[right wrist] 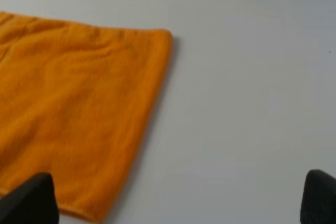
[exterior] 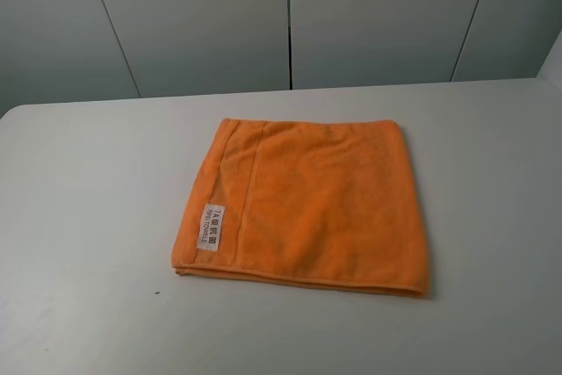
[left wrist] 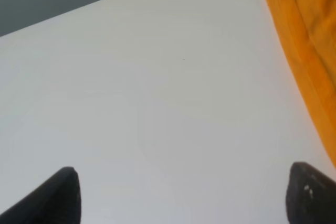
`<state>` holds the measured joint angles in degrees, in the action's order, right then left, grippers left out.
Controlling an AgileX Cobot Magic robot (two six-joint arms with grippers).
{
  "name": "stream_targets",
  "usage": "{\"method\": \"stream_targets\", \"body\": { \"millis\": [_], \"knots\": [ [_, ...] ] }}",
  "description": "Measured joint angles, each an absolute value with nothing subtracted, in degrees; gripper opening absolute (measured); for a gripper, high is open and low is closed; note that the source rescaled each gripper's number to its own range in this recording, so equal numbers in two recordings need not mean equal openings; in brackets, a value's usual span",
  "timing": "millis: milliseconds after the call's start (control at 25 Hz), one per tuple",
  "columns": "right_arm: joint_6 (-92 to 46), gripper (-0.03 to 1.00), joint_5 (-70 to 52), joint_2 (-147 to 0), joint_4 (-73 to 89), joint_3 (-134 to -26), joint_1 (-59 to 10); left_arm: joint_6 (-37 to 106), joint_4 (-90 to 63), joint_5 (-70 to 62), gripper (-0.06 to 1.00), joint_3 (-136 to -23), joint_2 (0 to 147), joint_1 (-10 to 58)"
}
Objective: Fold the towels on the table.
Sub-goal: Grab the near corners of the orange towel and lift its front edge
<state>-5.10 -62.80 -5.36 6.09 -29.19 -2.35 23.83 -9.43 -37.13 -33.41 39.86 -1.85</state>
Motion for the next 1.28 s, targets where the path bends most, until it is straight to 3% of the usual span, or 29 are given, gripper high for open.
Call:
{"method": "stream_targets", "body": {
  "millis": [360, 520, 760, 1120, 1280],
  "knots": [
    [-25.59, 1.00, -62.63, -30.98, 16.23, -30.17, -5.78, 40.00, -9.29, -26.65, 1.00, -38.54, 66.12, 5.08],
    [-34.14, 1.00, -58.76, -43.19, 17.07, -31.32, -9.82, 49.80, -3.78, -25.47, 1.00, -41.97, 77.74, 10.55],
    [-43.13, 1.00, -52.32, -61.73, 16.97, -33.50, -18.51, 52.61, -0.93, -27.53, 1.00, -47.98, 91.67, 19.08],
    [-45.84, 1.00, -45.26, -80.39, 10.41, -35.85, -34.93, 59.20, 2.64, -30.66, 1.00, -49.53, 98.02, 28.13],
    [-44.50, 1.00, -43.94, -85.83, 10.08, -38.96, -37.36, 61.39, -0.43, -30.76, 1.00, -49.53, 98.02, 29.20]
  ]
}}
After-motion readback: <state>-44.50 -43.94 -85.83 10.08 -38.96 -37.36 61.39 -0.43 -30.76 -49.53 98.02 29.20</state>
